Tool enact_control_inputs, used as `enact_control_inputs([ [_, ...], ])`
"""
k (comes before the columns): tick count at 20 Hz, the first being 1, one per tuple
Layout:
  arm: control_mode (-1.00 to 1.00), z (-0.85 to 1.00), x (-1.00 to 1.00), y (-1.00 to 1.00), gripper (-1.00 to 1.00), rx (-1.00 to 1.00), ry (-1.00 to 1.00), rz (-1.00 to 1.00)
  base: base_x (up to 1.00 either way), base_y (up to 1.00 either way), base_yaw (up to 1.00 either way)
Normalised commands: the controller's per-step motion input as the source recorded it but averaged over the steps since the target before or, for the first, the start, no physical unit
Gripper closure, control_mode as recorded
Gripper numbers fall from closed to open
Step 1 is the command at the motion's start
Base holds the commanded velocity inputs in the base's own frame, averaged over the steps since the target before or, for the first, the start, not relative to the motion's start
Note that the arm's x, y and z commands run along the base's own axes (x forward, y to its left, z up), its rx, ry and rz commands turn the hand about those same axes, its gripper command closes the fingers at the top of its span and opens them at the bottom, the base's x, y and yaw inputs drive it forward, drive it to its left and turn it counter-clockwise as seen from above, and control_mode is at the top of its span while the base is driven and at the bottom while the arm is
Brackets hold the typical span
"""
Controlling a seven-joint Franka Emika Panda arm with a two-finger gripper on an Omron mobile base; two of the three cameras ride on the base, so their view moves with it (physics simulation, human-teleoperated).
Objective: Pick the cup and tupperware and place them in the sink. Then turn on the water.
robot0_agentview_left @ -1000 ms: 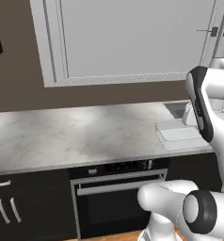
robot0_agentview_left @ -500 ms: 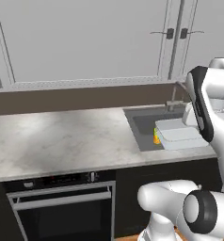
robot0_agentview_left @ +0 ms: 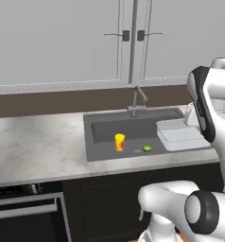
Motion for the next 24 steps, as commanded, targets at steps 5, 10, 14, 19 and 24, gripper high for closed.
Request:
enact_control_inputs([
  [5, 1.00, 0.00, 0.00, 0.00, 1.00, 0.00, 0.00, 0.00, 0.42, -0.55, 0.00],
  [10, 1.00, 0.00, 0.00, 0.00, 1.00, 0.00, 0.00, 0.00, 0.43, -0.52, 0.00],
  [14, 1.00, 0.00, 0.00, 0.00, 1.00, 0.00, 0.00, 0.00, 0.20, -0.33, 0.00],
  [19, 1.00, 0.00, 0.00, 0.00, 1.00, 0.00, 0.00, 0.00, 0.25, 0.00, 0.00],
  [24, 1.00, 0.00, 0.00, 0.00, 1.00, 0.00, 0.00, 0.00, 0.38, 0.00, 0.00],
])
